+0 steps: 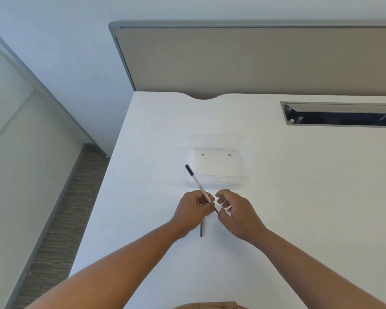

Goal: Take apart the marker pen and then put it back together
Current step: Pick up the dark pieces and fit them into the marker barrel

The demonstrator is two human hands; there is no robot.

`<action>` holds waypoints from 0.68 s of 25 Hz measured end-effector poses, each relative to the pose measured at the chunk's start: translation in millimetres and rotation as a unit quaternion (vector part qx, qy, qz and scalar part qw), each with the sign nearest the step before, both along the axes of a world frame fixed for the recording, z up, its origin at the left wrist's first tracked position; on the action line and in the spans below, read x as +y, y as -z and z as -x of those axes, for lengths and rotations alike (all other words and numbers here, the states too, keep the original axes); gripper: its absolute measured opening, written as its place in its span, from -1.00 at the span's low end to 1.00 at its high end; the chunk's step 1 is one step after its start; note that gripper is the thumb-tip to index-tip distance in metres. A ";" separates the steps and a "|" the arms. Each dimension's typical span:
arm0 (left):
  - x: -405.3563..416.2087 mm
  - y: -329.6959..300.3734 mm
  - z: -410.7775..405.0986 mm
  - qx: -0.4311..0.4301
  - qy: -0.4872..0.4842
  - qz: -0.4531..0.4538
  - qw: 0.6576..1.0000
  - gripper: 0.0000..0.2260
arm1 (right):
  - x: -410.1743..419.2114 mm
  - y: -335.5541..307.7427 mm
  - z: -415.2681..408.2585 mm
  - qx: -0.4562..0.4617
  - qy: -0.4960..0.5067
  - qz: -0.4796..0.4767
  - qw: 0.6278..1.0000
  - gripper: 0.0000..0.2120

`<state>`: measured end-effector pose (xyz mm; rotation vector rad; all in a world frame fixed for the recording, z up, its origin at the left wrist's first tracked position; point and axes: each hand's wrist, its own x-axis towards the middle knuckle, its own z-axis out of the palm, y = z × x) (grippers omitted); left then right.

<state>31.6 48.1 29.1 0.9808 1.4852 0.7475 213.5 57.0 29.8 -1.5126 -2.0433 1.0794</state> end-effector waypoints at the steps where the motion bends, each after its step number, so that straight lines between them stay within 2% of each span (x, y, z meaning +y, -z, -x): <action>1: -1.0 -1.5 0.6 -0.066 -0.025 0.024 0.997 -0.93 | -0.9 -0.2 0.6 -0.002 -0.007 -0.002 1.000 -0.67; 3: -3.0 -4.9 1.1 -0.167 -0.060 0.066 0.982 -0.90 | -1.8 -1.1 2.8 0.003 -0.011 -0.011 1.000 -0.75; 5: -4.4 -6.4 1.6 -0.212 -0.086 0.088 0.969 -0.87 | -3.0 -3.6 5.3 0.005 -0.013 -0.025 1.000 -0.84; 8: -6.1 -9.8 2.2 -0.235 -0.112 0.112 0.959 -0.82 | -3.9 -7.9 6.6 0.003 -0.012 -0.038 0.999 -0.89; 12: -12.7 -15.6 2.3 -0.237 -0.090 0.121 0.960 -0.74 | -5.9 -13.0 6.9 -0.011 -0.018 -0.046 0.999 -0.93; 14: -15.2 -21.6 2.1 -0.152 -0.048 0.113 0.981 -0.61 | -8.0 -13.6 6.3 -0.031 -0.019 -0.062 0.997 -0.84; 16: -17.7 -26.9 1.8 0.048 0.020 0.068 0.996 -0.48 | -8.4 -13.4 3.5 -0.041 -0.007 -0.075 0.996 -0.83; 17: -19.8 -28.0 2.5 0.169 0.051 0.018 0.984 -0.47 | -8.3 -14.1 1.8 -0.042 -0.001 -0.076 0.996 -0.84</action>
